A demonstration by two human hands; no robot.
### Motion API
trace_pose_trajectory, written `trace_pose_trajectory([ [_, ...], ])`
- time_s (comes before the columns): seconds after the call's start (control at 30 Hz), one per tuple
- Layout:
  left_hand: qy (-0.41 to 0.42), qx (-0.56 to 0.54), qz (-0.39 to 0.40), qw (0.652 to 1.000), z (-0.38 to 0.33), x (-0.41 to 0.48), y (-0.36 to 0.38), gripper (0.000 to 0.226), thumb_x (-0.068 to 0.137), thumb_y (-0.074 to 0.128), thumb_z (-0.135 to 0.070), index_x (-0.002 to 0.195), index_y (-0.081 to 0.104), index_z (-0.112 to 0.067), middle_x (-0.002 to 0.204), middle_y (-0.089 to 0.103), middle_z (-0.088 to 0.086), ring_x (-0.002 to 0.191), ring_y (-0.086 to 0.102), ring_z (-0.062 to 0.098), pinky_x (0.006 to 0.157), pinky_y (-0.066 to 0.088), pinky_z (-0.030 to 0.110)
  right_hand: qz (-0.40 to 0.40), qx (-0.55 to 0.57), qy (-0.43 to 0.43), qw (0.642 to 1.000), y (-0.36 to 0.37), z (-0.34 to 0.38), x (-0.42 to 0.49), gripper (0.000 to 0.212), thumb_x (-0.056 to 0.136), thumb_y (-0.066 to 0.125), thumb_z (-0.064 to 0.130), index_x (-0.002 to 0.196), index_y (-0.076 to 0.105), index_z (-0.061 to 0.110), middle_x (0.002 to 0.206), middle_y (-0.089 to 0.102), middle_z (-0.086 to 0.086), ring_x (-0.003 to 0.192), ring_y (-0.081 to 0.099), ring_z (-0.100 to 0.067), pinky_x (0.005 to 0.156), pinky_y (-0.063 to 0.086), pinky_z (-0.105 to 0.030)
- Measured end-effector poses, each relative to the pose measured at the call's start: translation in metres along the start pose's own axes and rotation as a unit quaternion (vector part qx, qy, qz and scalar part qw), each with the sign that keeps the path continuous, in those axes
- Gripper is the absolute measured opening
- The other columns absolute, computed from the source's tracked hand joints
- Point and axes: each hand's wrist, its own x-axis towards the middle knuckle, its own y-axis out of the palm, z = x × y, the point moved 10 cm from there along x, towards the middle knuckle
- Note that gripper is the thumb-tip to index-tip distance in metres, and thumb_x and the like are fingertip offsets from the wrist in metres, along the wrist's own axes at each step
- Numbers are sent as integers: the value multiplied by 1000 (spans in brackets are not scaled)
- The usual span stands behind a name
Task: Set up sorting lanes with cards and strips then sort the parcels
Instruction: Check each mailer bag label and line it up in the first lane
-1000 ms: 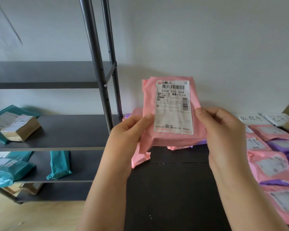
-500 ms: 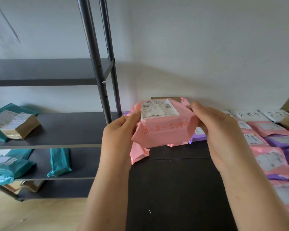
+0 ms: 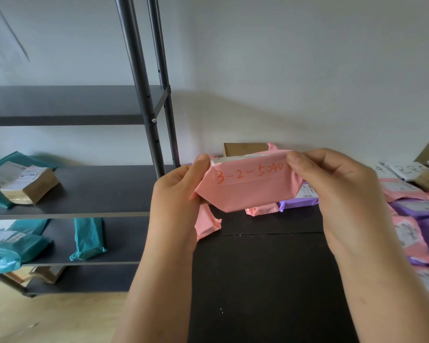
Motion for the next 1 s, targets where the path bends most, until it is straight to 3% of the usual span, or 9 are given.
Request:
trace_pose_trajectory([
  [0.27, 6, 18, 19, 1000, 3, 2, 2, 35, 95, 58, -42, 66, 76, -32, 71, 75, -5, 62, 70, 4, 55, 54, 17, -13, -13, 1, 1000, -5, -3, -1, 9, 84, 74, 32, 75, 77, 30, 74, 73, 7, 71, 64, -5, 62, 49, -8],
  [0.33, 4, 30, 31, 999, 5, 3, 3, 35, 95, 59, -43, 76, 76, -19, 73, 75, -3, 62, 69, 4, 51, 50, 14, -11, -4, 2, 1000, -6, -4, -1, 13, 86, 73, 26, 75, 77, 30, 74, 72, 7, 72, 64, -6, 68, 50, -14],
  [0.43, -16, 49, 51, 997, 13, 4, 8, 35, 94, 59, -48, 84, 76, -19, 76, 76, -3, 64, 70, 8, 51, 50, 14, -5, -14, -2, 1000, -9, -5, -2, 15, 88, 72, 17, 77, 75, 26, 74, 71, 5, 76, 64, -11, 79, 51, -27],
  [0.57, -58, 48, 55, 996, 35, 6, 13, 40, 92, 55, -58, 83, 75, -25, 83, 76, -1, 78, 73, 21, 68, 57, 32, 21, -71, -1, 997, -11, -8, -9, 10, 89, 70, 18, 80, 72, 21, 79, 72, 0, 79, 68, -20, 79, 54, -35],
  [0.63, -93, 45, 58, 993, 50, 8, 19, 40, 90, 56, -60, 85, 74, -24, 86, 76, 0, 78, 73, 22, 71, 57, 36, 42, -115, 1, 992, -11, -10, -15, 7, 86, 70, 20, 81, 70, 24, 81, 72, 5, 79, 68, -11, 74, 56, -25],
  [0.7, -122, 35, 55, 990, 67, 10, 25, 29, 92, 62, -46, 92, 72, -18, 87, 77, -3, 71, 73, 12, 59, 56, 27, 59, -172, 6, 983, -15, -15, -21, 9, 85, 71, 18, 81, 69, 26, 82, 71, 13, 79, 67, -2, 69, 52, -11],
  [0.83, -118, 58, 43, 990, 85, 12, 40, 12, 92, 68, -25, 92, 68, -13, 86, 76, -3, 73, 74, 9, 57, 55, 21, 74, -215, 57, 972, -34, -39, -31, 14, 84, 74, 14, 83, 69, 28, 84, 69, 25, 82, 63, 12, 65, 39, 4],
  [0.9, -76, 92, 48, 992, 80, 11, 52, 11, 93, 66, -24, 92, 67, -13, 83, 75, -4, 74, 73, 10, 54, 54, 18, 66, -249, 83, 963, -52, -51, -34, 19, 85, 73, 16, 87, 66, 34, 90, 66, 31, 86, 58, 21, 62, 38, 6],
  [1.0, 11, 218, 64, 974, 66, 5, 77, 8, 95, 62, -25, 90, 62, -19, 86, 69, -7, 81, 68, 12, 67, 58, 31, 42, -283, 112, 952, -84, -63, -36, 29, 91, 65, 13, 96, 59, 41, 93, 62, 30, 86, 53, 27, 56, 43, -3],
])
